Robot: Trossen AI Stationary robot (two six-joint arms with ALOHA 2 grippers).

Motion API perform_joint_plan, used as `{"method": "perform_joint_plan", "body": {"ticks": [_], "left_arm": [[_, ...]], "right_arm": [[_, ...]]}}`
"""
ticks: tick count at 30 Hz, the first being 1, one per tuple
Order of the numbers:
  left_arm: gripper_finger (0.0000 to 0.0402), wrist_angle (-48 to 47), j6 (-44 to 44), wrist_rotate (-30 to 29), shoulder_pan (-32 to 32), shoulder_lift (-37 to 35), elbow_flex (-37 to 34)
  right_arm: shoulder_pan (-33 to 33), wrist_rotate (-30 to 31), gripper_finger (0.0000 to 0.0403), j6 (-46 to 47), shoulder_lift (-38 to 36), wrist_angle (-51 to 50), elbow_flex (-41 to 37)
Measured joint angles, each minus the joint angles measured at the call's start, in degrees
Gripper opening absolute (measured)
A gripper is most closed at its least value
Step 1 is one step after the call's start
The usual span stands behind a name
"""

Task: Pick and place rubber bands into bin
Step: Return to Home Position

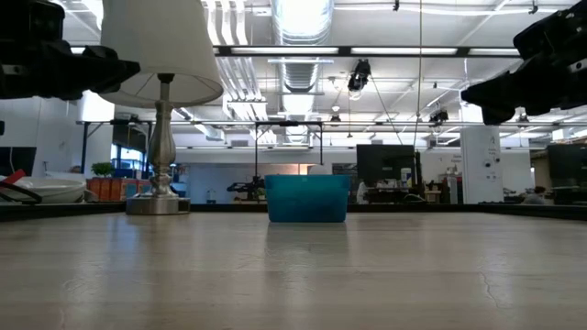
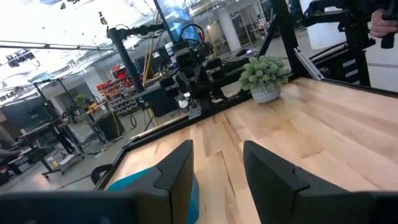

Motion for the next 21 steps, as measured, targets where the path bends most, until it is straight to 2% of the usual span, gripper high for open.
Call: {"method": "perform_joint_plan", "body": {"ticks": [10, 21], "left_arm": [[0.0125, 0.5, 0.0, -0.3, 0.0, 0.4, 0.1], [0.0125, 0.9, 0.0, -0.2, 0.0, 0.4, 0.1]], "right_arm": [[0.0, 0.0, 0.0068, -0.2, 0.3, 0.0, 0.0], [0.0, 0.0, 0.0068, -6.0, 0.3, 0.0, 0.0]]}}
